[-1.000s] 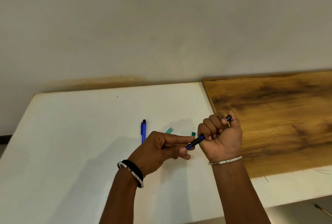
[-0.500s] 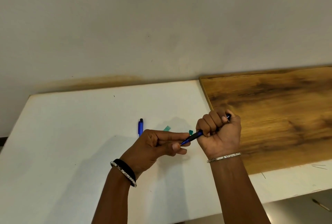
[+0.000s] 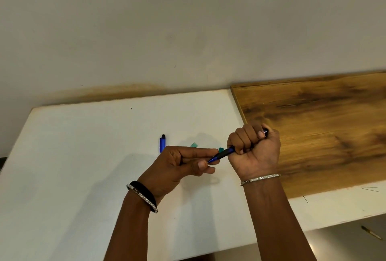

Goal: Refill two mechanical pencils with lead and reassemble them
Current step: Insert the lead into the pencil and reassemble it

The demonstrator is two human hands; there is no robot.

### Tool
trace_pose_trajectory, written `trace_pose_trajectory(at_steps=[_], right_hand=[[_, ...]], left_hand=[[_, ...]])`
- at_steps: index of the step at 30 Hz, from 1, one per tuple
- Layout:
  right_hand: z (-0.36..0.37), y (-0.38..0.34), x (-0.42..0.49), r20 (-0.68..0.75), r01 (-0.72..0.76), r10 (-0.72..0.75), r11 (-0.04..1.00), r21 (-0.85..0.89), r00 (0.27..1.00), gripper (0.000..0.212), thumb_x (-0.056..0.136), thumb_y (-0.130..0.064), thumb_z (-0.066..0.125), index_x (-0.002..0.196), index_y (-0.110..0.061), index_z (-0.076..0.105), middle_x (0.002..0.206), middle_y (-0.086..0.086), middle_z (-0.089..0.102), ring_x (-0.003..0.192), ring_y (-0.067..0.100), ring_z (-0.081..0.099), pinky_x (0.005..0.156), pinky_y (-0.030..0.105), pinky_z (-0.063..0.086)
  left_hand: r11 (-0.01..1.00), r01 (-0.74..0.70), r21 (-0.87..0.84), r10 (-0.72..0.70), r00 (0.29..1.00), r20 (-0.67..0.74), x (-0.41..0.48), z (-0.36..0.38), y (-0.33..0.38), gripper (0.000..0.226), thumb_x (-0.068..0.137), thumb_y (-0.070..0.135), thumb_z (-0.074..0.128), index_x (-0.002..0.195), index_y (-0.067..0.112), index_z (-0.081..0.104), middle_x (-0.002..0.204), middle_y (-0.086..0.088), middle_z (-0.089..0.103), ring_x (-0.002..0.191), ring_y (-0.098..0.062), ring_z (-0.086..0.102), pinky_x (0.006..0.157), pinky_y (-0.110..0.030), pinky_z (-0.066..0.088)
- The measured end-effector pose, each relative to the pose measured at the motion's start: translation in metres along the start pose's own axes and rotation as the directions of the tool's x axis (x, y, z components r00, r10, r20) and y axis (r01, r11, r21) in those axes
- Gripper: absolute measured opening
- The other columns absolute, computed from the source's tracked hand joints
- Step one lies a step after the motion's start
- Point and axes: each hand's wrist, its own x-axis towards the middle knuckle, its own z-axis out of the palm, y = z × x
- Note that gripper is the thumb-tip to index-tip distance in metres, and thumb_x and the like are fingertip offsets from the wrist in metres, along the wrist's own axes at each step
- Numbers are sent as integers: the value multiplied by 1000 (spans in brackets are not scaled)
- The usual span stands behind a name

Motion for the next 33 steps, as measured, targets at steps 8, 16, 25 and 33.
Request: trace_pose_trajectory(at_steps=[8,16,25,33], right_hand=[[-3,1,0,38,-4,1,998,58,999,53,95,-36,26,47,-18,38,40,-6,18,36,9,11,31,20,21],[-3,0,-2,35,16,-18,998,63,999,50,94,-42,30,50,-18,37,37,-6,26,36,9,12,32,20,21],[5,1,-2,68,39,-42,998,41,997,50,93,-30,21,48,-19,39,39,-7,18,35,9,11,31,20,21],[4,2,-2,96,50,-54,998,41,994,51,96,-35,22,50,-18,37,44,-7,16,36,9,12,33,21,21]], left_hand=[[1000,19,11,-19,1000,-11,0,-3,0,29,79,21,68,107,24,74,105,-5,76,91,-22,74,82,-27,56],[995,66,79,-64,997,-35,0,-6,-2,25,75,32,72,99,28,77,99,-2,77,86,-21,75,80,-34,52],[993,68,99,-61,996,-64,-1,-8,-1,26,73,39,72,96,27,77,97,-1,78,82,-19,75,67,-20,53],[993,57,99,-51,997,-58,-2,-7,0,19,79,31,73,97,27,77,98,-1,78,83,-19,75,66,-20,52]])
